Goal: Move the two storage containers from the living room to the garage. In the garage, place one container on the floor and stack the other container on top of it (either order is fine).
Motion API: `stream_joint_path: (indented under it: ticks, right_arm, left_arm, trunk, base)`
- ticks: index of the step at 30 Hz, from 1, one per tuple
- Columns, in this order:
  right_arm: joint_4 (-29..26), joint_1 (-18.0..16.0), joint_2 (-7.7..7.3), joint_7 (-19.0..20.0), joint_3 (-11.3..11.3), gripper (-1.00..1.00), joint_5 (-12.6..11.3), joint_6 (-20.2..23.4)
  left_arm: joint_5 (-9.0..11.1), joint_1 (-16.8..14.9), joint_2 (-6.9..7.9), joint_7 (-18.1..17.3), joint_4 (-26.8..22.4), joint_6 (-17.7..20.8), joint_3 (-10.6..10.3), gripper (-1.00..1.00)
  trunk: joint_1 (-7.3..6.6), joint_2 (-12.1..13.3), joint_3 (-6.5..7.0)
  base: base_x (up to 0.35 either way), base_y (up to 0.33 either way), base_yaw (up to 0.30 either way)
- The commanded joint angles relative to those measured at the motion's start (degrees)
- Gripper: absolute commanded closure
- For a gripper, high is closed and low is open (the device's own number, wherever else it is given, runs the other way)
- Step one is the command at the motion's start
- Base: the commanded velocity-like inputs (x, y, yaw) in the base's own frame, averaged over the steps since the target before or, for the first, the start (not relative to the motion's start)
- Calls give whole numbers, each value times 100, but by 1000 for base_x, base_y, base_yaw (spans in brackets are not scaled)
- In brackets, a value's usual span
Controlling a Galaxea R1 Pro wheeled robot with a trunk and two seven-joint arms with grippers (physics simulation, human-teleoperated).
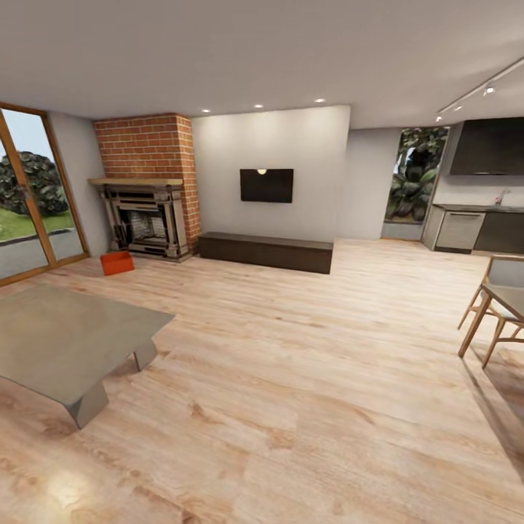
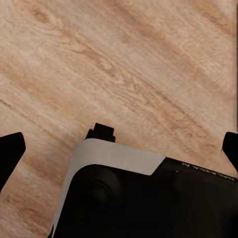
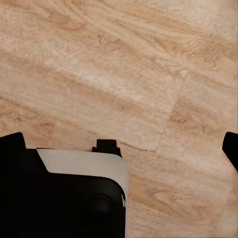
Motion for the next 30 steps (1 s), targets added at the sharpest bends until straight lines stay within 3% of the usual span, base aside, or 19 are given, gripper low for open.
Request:
stream_joint_path:
  ticks: [1, 30]
  right_arm:
    - [12, -5, 3, -4, 41, -100, -30, -23]
    - [12, -5, 3, -4, 40, -100, -30, -23]
  left_arm:
    - [36, -3, 0, 14, -2, -5, -32, -100]
    - [36, -3, 0, 14, -3, 2, -30, -100]
  trunk:
    - [3, -4, -7]
    - [3, -4, -7]
  base:
    - [321, 0, 0]
    - [321, 0, 0]
